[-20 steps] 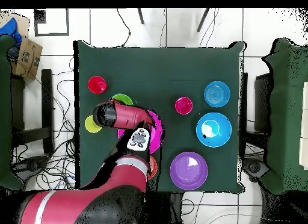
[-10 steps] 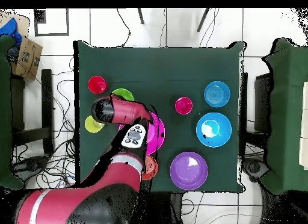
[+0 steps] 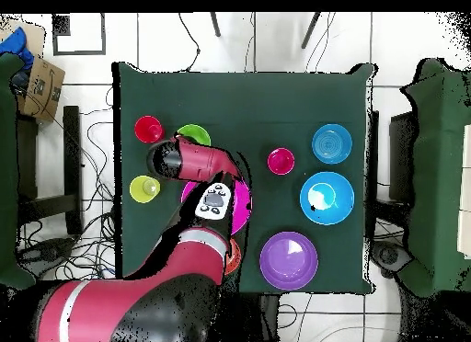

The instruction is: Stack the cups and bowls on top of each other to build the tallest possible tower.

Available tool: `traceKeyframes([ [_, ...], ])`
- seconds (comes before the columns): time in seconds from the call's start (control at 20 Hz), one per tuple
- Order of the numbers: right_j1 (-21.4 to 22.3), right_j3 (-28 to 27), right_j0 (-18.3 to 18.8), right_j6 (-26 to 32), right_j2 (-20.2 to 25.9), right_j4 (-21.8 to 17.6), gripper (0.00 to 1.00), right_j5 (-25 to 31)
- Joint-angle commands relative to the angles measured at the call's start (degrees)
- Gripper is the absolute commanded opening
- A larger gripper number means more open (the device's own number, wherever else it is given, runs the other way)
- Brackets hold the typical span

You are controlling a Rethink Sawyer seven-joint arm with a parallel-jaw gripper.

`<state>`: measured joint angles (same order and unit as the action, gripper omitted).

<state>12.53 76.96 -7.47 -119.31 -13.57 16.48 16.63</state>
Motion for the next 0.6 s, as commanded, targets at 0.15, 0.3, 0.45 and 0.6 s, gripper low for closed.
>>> traceKeyframes([
  [0.15, -3.0, -2.5, 5.9, -2.4, 7.5, -2.4, 0.0, -2.3],
  [0.3, -2.6, -2.3, 8.3, -0.4, 9.2, -3.7, 0.0, -2.7],
  [0.45, -1.6, -0.9, 10.0, 0.8, 10.3, -5.0, 0.0, -3.0],
  [0.6, -0.7, 0.1, 11.3, 1.4, 11.1, -6.1, 0.0, -2.9],
])
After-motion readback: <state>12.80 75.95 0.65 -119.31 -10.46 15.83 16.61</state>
